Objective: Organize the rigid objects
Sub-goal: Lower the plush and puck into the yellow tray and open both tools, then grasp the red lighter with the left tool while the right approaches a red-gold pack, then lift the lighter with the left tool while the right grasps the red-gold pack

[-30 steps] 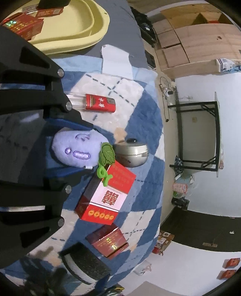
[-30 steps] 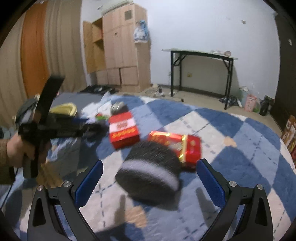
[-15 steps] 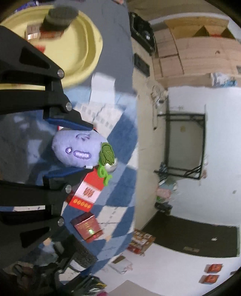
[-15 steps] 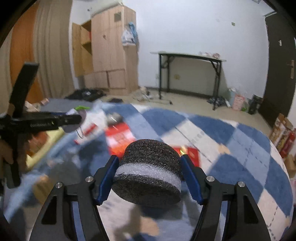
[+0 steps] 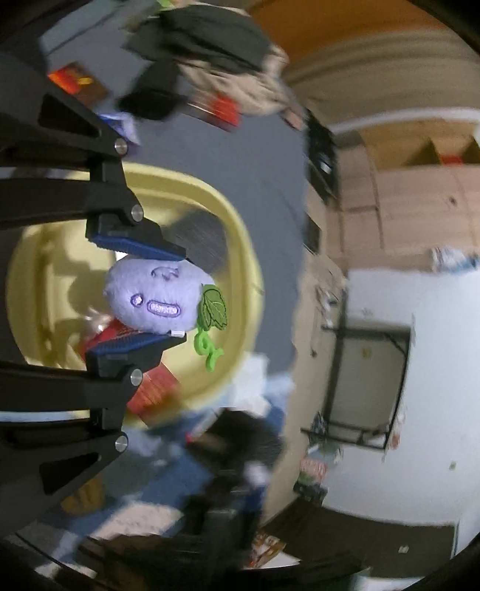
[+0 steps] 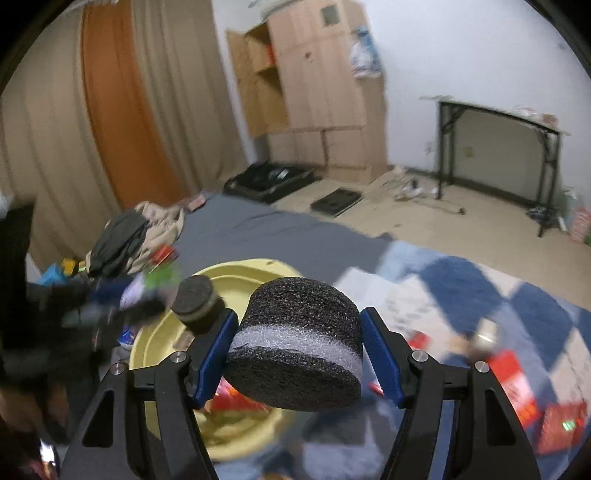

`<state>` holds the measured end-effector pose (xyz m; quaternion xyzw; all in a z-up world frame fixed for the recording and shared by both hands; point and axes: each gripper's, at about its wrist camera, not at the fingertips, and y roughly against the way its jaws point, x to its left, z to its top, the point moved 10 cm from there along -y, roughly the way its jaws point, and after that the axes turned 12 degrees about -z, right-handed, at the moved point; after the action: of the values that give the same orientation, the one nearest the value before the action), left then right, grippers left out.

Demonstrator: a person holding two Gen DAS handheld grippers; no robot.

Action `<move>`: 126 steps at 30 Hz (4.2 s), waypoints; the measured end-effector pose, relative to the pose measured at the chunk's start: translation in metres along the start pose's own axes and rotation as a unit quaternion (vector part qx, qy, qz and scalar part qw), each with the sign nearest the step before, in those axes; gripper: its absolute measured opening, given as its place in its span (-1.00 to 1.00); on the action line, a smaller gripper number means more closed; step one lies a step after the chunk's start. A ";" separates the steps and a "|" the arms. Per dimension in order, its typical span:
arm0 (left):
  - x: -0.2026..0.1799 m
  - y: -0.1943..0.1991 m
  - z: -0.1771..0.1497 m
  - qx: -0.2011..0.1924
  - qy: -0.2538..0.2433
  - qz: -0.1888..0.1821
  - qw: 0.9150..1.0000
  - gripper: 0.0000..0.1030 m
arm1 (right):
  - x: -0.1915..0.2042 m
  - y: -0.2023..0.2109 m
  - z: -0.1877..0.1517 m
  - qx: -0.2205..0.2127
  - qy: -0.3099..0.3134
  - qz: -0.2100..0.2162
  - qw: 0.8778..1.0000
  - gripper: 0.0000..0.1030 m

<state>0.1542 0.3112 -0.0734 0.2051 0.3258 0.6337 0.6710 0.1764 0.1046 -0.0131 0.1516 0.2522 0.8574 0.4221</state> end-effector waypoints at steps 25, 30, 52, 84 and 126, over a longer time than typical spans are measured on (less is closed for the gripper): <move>0.026 -0.021 -0.045 -0.037 0.079 -0.013 0.996 0.92 | 0.032 -0.067 0.017 0.021 0.008 -0.015 1.000 0.99; -0.012 0.017 -0.010 -0.077 0.064 -0.027 0.995 1.00 | -0.022 0.016 0.027 -0.033 -0.044 -0.033 0.998 0.99; -0.273 0.005 -0.039 0.039 -0.042 -0.097 0.994 1.00 | -0.251 0.270 -0.190 -0.016 -0.124 -0.195 0.973 0.99; -0.210 -0.188 0.017 0.084 -0.107 -0.058 0.989 0.97 | -0.288 0.018 -0.174 0.063 -0.114 -0.228 0.965 0.99; -0.206 -0.160 0.008 -0.011 -0.042 -0.112 0.993 -0.53 | -0.306 -0.005 -0.144 0.062 0.099 -0.118 0.986 0.49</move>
<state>0.2773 0.0916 -0.1415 0.1863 0.3114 0.5486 0.7532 0.2943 -0.1815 -0.1491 0.0614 0.3613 0.7954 0.4828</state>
